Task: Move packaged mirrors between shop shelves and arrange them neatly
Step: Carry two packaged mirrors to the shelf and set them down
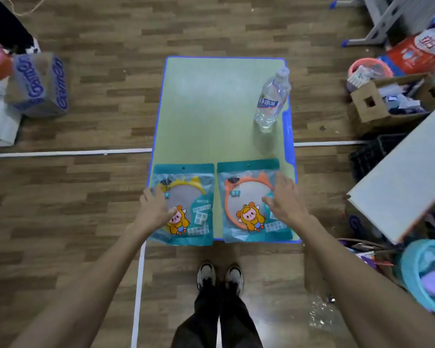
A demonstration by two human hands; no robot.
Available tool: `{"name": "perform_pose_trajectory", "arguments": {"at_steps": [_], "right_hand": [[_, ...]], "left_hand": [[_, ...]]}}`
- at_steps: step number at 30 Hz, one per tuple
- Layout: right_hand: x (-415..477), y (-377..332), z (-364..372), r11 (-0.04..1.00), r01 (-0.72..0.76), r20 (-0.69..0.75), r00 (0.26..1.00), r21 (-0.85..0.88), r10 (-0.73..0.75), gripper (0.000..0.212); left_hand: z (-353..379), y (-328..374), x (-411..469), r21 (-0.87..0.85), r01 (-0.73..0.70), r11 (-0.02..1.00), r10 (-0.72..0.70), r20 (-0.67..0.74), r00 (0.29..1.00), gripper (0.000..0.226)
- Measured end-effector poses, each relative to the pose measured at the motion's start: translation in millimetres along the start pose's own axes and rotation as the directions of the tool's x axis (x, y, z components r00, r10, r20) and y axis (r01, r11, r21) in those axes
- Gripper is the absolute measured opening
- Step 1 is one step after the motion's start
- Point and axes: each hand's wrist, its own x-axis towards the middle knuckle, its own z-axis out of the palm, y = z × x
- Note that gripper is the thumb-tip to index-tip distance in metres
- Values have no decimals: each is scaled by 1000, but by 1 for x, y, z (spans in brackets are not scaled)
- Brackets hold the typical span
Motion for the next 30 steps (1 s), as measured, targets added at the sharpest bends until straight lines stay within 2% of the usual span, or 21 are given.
{"name": "perform_pose_trajectory", "arguments": {"at_steps": [2, 5, 7, 10, 12, 15, 16, 18, 23, 27, 30], "right_hand": [[4, 1, 3, 981, -123, -20, 992, 149, 128, 73], [7, -3, 5, 882, -304, 26, 948, 360, 316, 70], [7, -6, 5, 805, -361, 54, 922, 470, 382, 67], [9, -7, 7, 689, -416, 116, 891, 593, 439, 67], [9, -6, 11, 629, -447, 177, 878, 636, 445, 55], [7, -6, 7, 545, -462, 241, 871, 699, 429, 21], [6, -7, 3, 528, -456, 241, 872, 716, 427, 17], [2, -11, -7, 511, -434, 230, 881, 742, 413, 15], [-15, -47, -71, 544, -321, 188, 940, 775, 287, 8], [-20, -93, -152, 623, -135, 46, 987, 771, 156, 12], [-25, -135, -217, 633, 5, -70, 995, 774, 78, 13]], "left_hand": [[0, 5, 2, -28, 28, 999, -29, -28, 999, 80], [-1, 10, 5, -168, 120, 979, -129, -47, 991, 87], [-4, 12, 4, -262, 167, 951, -184, -44, 982, 94], [-7, 9, 9, -464, 241, 853, -263, 18, 965, 96], [-5, 3, 15, -559, 278, 781, -283, 79, 956, 83], [-6, -5, 19, -698, 282, 658, -228, 173, 958, 45], [-10, -4, 16, -729, 273, 628, -205, 183, 961, 31], [-19, 0, 10, -755, 250, 606, -195, 164, 967, 21], [-77, 8, -12, -864, 130, 487, -162, 58, 985, 18], [-157, 0, -36, -935, -25, 354, -183, -95, 979, 19], [-219, -16, -54, -965, -127, 228, -198, -174, 965, 23]]}}
